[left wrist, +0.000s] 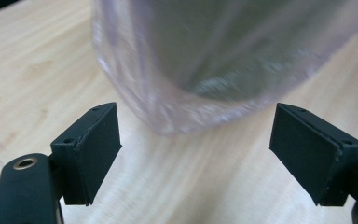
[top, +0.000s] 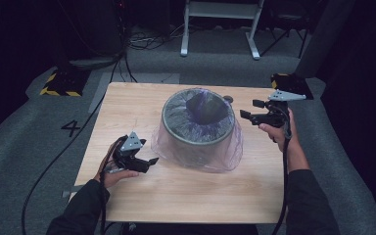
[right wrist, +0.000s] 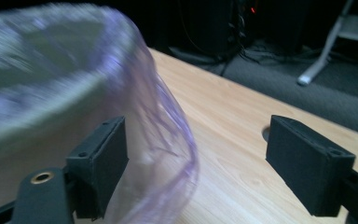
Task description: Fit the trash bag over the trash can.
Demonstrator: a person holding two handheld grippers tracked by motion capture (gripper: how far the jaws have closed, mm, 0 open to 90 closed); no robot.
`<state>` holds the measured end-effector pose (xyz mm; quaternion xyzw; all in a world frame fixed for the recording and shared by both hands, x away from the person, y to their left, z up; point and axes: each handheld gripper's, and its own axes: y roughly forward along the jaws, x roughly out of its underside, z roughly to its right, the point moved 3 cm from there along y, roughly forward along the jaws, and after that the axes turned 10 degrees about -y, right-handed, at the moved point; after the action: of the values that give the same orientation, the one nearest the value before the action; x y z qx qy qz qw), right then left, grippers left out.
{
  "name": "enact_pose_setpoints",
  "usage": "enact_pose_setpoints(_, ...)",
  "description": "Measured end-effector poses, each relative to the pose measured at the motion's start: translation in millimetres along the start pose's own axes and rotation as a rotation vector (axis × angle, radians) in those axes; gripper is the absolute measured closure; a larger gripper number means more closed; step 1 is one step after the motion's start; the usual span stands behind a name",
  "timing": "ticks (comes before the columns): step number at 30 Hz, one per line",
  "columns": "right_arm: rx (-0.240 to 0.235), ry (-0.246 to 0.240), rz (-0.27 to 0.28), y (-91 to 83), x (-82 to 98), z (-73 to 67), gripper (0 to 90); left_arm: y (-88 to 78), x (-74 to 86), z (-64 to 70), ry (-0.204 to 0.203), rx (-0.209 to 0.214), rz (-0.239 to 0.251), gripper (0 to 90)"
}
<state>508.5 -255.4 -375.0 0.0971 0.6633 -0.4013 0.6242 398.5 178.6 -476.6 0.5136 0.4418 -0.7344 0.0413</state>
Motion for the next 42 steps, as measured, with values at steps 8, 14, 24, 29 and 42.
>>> enact_pose_setpoints(8, -0.022, -0.067, 0.064, -21.2, -29.7, -20.0, 19.0, 7.5, 17.1, 17.0, 0.021, 0.005, -0.067, 15.9)
enact_pose_setpoints(14, -0.038, -0.131, 0.073, -24.5, -51.5, -39.7, 19.8, 11.6, 28.5, 24.0, 0.023, 0.029, -0.105, 15.9)
enact_pose_setpoints(24, -0.057, -0.202, 0.019, -10.7, -76.9, -71.3, 16.5, 12.4, 42.6, 31.0, 0.033, 0.045, -0.142, 15.9)
enact_pose_setpoints(29, -0.072, -0.241, 0.001, 0.6, -87.3, -85.3, 16.6, 12.9, 47.7, 31.7, 0.033, 0.037, -0.151, 15.9)
enact_pose_setpoints(42, -0.099, -0.304, -0.128, 31.9, -89.9, -101.4, 16.6, 13.1, 53.3, 29.5, -0.001, 0.058, -0.143, 15.5)
